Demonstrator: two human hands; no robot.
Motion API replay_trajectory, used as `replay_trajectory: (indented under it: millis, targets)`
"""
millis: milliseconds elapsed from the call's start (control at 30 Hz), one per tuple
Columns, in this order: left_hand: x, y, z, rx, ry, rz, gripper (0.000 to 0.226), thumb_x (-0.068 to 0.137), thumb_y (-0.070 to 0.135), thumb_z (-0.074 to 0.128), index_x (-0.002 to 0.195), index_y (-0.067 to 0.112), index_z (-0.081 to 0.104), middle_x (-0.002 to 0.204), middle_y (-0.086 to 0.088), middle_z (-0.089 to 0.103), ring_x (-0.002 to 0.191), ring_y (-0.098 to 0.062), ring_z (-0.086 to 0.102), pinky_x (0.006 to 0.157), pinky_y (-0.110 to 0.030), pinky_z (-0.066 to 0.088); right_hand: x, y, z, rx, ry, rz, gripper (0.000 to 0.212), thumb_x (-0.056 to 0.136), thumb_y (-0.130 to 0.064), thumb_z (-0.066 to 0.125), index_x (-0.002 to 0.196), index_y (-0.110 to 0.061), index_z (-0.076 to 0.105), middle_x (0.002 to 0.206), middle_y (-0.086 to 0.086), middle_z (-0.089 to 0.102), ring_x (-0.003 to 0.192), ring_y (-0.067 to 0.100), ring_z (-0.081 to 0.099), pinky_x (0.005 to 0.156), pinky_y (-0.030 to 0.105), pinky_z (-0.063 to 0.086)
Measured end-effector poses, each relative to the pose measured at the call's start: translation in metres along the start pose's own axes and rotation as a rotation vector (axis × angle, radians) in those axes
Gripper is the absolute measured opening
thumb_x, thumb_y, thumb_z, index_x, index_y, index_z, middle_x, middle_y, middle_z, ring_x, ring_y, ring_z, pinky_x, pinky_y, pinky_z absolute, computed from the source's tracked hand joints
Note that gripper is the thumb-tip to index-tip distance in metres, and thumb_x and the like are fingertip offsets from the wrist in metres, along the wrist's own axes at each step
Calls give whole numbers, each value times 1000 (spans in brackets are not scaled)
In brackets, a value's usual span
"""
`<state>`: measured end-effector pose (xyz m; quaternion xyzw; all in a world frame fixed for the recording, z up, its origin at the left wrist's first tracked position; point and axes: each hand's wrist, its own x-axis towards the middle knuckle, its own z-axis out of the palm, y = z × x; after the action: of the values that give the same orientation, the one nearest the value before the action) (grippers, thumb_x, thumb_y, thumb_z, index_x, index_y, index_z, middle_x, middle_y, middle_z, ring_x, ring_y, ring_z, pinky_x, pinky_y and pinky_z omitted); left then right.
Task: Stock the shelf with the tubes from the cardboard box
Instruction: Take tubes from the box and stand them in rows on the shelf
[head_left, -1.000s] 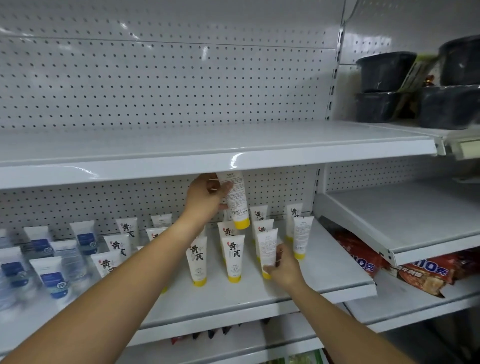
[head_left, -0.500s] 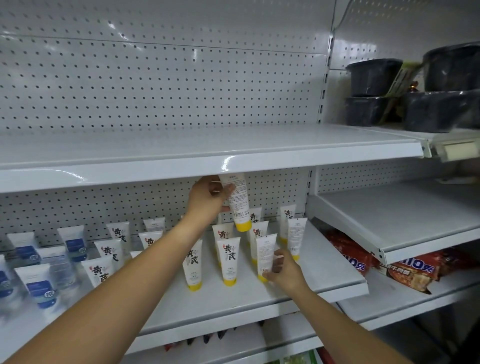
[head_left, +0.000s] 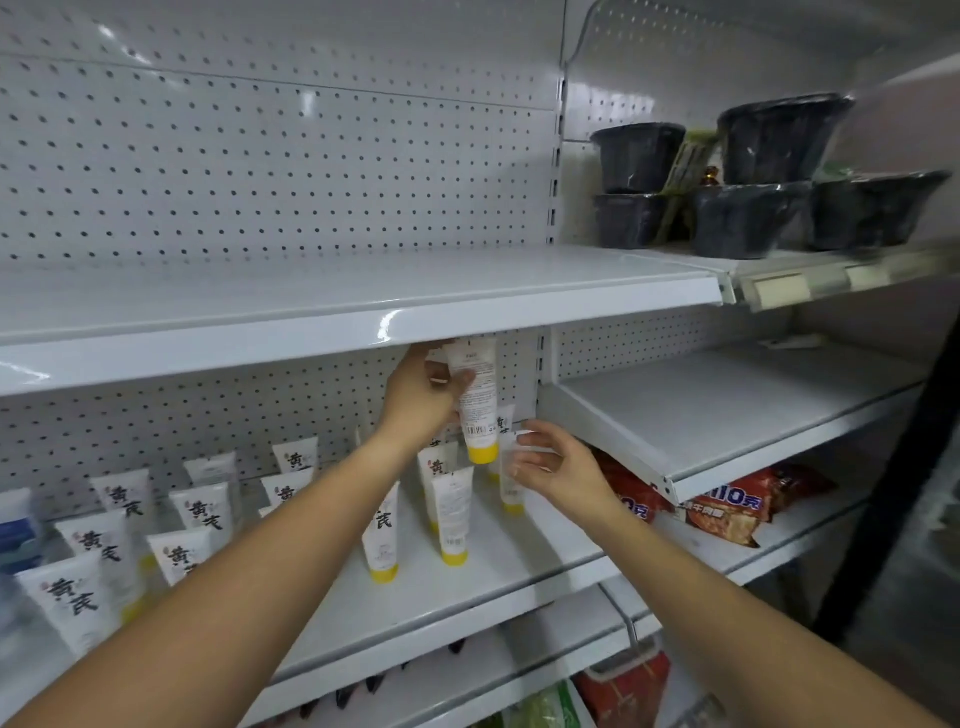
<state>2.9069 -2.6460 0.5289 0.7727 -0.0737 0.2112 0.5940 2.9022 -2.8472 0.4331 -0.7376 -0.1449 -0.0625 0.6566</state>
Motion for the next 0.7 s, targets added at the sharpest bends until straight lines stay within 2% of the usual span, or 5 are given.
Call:
replay_trajectory:
  millis: [133, 300, 400, 567, 700]
  targets:
    - [0, -1, 33, 49, -37, 29, 33, 87, 20, 74, 109, 31, 51, 95, -2, 68, 87, -21, 69, 66, -45, 62, -2, 4, -10, 30, -14, -4, 65, 75, -6, 82, 132, -20, 54, 122, 6, 60, 102, 20, 68, 87, 36, 58]
    - [-2, -12, 61, 66, -77, 10, 36, 86, 19, 74, 101, 41, 50, 90, -2, 67, 83, -20, 70, 72, -48, 61, -2, 12, -24, 52, -10, 6, 62, 76, 3, 79, 130, -14, 55, 121, 9, 63, 102, 22, 69, 88, 38, 58]
    - [-4, -21, 73, 85, -91, -1, 35, 86, 20, 74, 106, 37, 50, 87, -1, 66, 79, -19, 69, 72, -48, 61, 0, 20, -31, 24, -8, 5, 59, 75, 4, 78, 127, -14, 56, 118, 9, 64, 101, 24, 69, 87, 35, 58]
    - [-8, -37, 91, 137, -92, -21, 37, 84, 21, 75, 104, 37, 50, 89, 1, 69, 81, -17, 70, 74, -46, 61, 5, 34, -36, -42, -13, 18, 63, 75, 8, 76, 121, -27, 54, 111, 3, 64, 95, 15, 68, 85, 31, 58]
    - [-12, -52, 103, 157, -117, -58, 37, 84, 17, 74, 104, 37, 50, 90, 0, 70, 82, -18, 70, 73, -46, 61, 8, 56, -37, -161, -11, 24, 69, 72, -2, 81, 125, -33, 49, 112, -5, 64, 101, 9, 65, 88, 28, 55]
